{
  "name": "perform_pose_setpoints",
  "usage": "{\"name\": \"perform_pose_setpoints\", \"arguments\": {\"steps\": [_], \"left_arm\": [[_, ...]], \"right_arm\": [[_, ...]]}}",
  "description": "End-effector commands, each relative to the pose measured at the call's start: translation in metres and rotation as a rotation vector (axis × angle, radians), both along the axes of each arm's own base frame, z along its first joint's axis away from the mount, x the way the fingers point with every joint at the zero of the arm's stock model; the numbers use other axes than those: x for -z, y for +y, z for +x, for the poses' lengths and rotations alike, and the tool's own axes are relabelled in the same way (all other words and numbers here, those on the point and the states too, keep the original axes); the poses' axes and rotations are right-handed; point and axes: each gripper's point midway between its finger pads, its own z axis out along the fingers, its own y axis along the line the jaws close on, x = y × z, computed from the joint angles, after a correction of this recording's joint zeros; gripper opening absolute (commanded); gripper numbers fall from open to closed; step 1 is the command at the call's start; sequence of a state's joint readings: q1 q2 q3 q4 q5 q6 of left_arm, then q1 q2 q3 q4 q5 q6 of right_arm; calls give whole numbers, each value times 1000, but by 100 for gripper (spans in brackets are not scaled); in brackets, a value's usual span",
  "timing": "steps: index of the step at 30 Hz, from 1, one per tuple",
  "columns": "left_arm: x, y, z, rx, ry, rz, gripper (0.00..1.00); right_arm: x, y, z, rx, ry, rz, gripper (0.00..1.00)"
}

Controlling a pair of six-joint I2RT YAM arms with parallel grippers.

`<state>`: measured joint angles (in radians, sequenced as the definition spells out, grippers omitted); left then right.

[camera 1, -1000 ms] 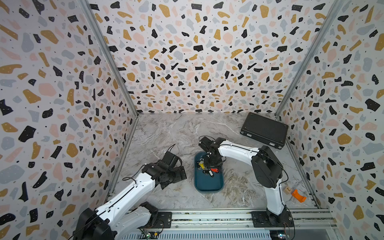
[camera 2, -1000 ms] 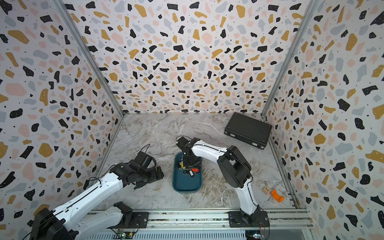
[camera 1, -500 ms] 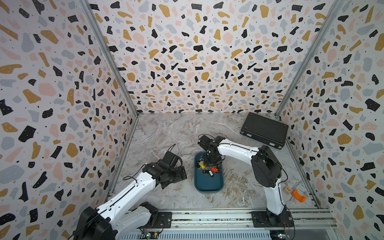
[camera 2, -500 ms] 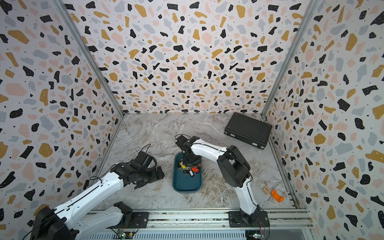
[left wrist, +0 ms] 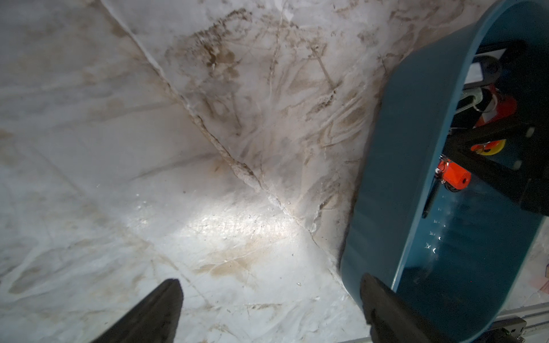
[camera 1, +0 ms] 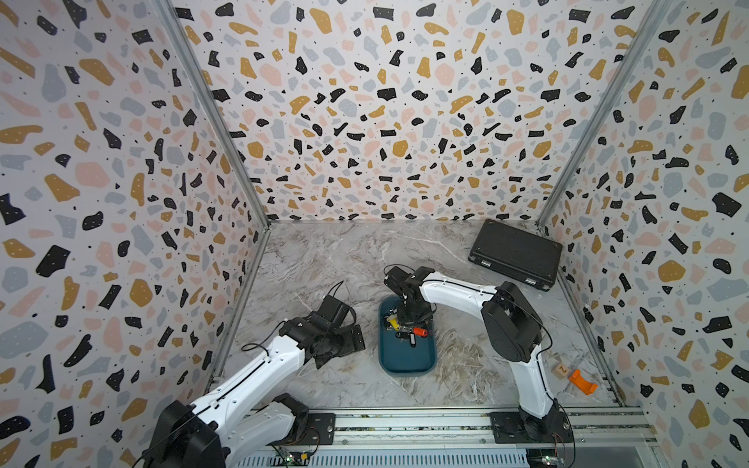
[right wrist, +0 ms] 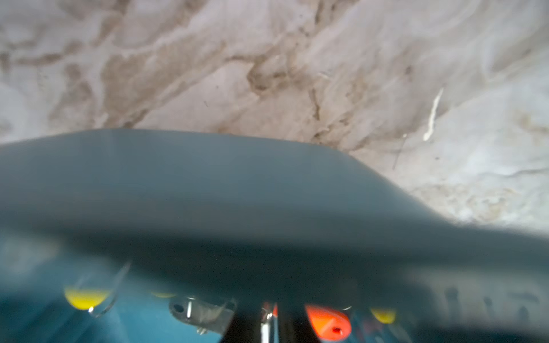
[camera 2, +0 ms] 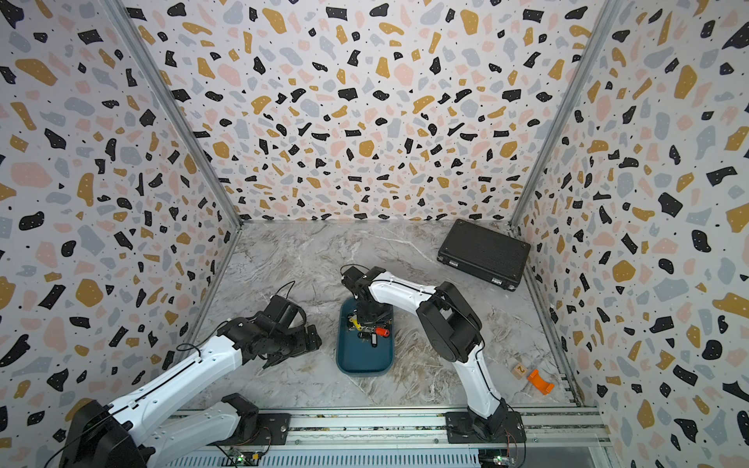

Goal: Take the keys out of the storage box
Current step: Pick up the key from the storage box.

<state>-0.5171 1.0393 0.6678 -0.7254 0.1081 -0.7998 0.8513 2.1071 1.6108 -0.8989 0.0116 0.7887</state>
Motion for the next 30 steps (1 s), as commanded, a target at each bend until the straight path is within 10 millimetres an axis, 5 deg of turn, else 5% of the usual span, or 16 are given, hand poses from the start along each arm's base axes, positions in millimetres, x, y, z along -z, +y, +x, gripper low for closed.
{"name": "perform_pose_setpoints", "arguments": {"steps": [1, 5, 21, 30], "left_arm": [[3, 0, 0, 11, -3, -2, 97], [2, 0, 0, 12, -5, -5, 97], [-7, 2, -3, -10, -24, -23, 95], [-8, 3, -6, -27, -26, -40, 95]], "right_arm": [[-13, -4, -1, 9, -15, -15, 7], [-31, -4, -1, 7, -37, 7, 0], [-85, -6, -26, -6, -53, 178, 0], [-72, 3, -32, -51, -7, 211, 0]]}}
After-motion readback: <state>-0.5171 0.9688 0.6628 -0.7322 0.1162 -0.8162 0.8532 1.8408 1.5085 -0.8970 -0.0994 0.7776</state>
